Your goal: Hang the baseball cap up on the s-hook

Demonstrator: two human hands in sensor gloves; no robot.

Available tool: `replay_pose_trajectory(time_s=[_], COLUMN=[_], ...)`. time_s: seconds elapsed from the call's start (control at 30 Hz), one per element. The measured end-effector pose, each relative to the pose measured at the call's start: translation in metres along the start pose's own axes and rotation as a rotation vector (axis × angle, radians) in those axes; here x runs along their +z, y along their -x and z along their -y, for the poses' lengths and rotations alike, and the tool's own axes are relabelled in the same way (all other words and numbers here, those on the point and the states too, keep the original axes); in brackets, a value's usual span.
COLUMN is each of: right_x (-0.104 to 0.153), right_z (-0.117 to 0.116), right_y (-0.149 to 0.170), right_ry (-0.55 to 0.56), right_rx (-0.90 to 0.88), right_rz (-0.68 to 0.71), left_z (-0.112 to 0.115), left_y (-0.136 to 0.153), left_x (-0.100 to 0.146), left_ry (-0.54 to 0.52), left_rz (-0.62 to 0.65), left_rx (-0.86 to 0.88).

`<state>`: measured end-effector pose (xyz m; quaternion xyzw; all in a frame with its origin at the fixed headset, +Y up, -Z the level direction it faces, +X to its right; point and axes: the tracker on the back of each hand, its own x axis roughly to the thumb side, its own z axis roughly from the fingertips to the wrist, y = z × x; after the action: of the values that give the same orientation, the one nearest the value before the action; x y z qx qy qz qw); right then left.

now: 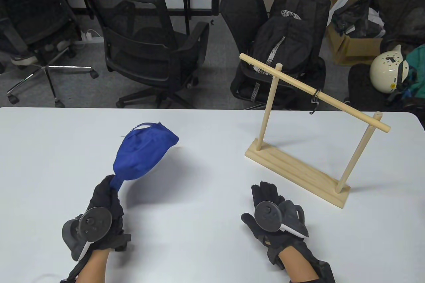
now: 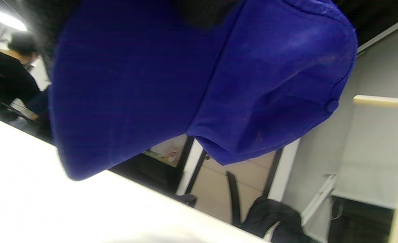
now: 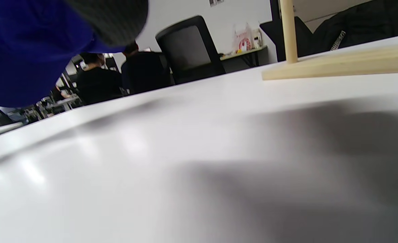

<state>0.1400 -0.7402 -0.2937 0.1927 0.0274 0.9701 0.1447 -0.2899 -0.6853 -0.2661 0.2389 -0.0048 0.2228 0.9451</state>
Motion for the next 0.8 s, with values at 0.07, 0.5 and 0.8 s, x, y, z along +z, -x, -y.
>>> replay_pose_trajectory(time_s=[0.07,0.5,0.8], right_x=[0.001,0.004,0.001], right_z=[0.002,0.012,0.008], right_y=[0.000,-0.022,-0.035], right_ry=[0.037,0.206,0.176], right_rx=[-0.033,-0.384,-0.587], right_rz=[0.013,0.197,0.291], left_z=[-0.003,0.004,0.030], left_y=[-0.005,-0.038,-0.055], left_x=[0.002,0.013,0.020], left_ry=[-0.005,0.168,0.350], left_rz=[0.022,0.155,0.197], left_rx=[0.059,0.674,0.923])
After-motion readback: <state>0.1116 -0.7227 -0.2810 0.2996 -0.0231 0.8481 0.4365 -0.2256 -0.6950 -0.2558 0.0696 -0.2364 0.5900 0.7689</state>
